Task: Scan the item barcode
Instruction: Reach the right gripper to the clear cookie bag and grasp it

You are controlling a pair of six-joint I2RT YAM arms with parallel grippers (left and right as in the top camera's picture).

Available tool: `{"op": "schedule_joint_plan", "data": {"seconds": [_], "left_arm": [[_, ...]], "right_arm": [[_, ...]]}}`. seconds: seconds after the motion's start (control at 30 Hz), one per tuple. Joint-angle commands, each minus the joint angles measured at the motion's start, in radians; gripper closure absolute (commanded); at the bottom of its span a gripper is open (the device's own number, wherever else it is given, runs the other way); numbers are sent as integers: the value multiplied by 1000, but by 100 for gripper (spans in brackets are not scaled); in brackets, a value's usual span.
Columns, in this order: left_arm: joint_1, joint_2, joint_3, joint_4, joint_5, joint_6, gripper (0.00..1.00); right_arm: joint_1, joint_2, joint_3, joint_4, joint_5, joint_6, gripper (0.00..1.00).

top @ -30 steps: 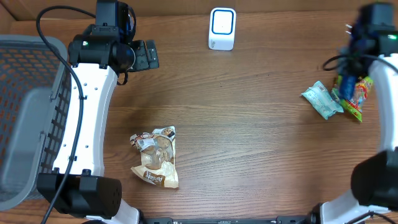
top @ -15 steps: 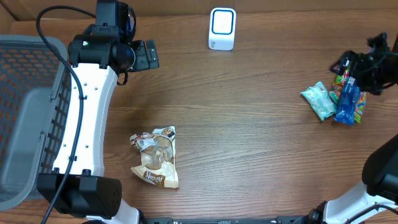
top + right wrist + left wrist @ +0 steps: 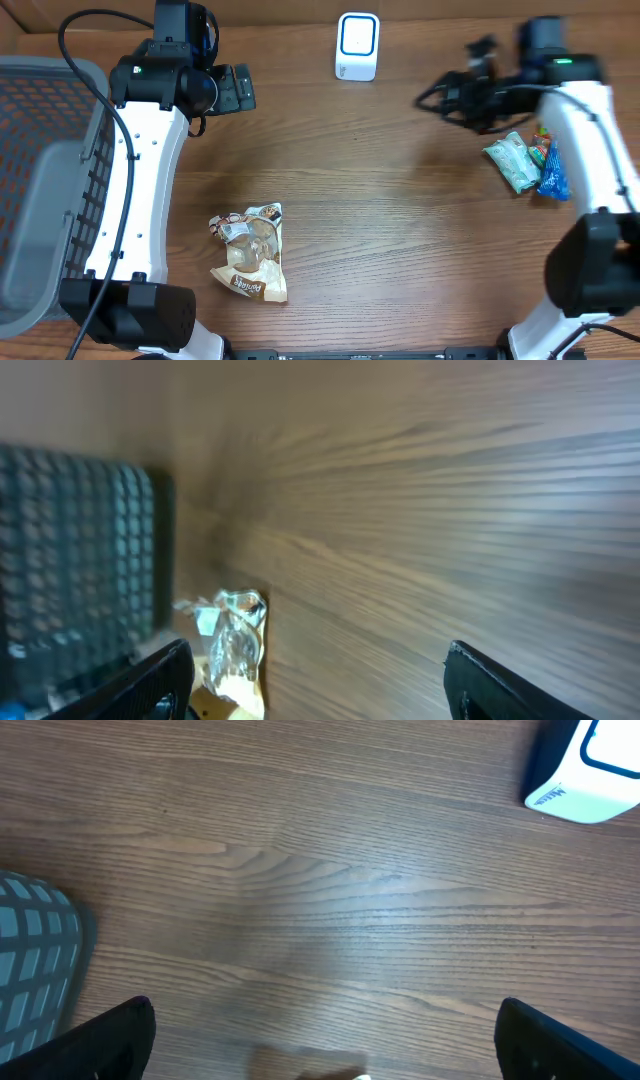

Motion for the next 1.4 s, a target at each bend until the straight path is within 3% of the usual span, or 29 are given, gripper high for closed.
{"op": "schedule_joint_plan", "data": {"seconds": [0.0,0.13,0.37,0.53,0.77,1.0,1.1,1.2,1.37], "left_arm": [[-2,5,26,2,-9,4,0],[-2,5,26,2,-9,4,0],[-2,5,26,2,-9,4,0],[-2,5,26,2,-9,4,0],[-2,5,26,2,-9,4,0],[-2,5,26,2,-9,4,0],[-2,5,26,2,-9,4,0],[-2,5,26,2,-9,4,0],[-2,5,26,2,-9,4,0]], "right_arm": [[197,-11,-17,40,183,164,19],[418,-7,-90,154,202,278,18],[653,-3,-232,374,272,407,15],[783,36,-282,548,338,408,9],[912,110,-282,735,348,270,9],[995,181,-282,770,348,-50,11],[995,204,-282,743,349,-72,11],[983,219,-282,700,382,-72,22],[939,219,-281,642,647,-3,24]]}}
